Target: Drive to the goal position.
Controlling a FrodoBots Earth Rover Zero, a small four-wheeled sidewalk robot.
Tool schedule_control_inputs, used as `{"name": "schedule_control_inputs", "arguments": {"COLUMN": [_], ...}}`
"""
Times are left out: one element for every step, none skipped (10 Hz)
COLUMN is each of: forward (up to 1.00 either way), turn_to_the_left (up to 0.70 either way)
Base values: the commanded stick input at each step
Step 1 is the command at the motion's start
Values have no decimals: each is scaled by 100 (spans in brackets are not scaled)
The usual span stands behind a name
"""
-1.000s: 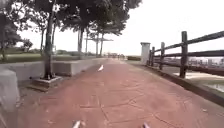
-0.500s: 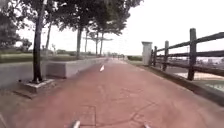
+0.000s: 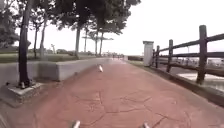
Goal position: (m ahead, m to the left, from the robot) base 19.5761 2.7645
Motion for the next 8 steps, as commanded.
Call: {"name": "schedule_control_inputs", "arguments": {"forward": [70,70,70,70,70,70,70,70], "turn_to_the_left": [0,0,0,0,0,0,0,0]}}
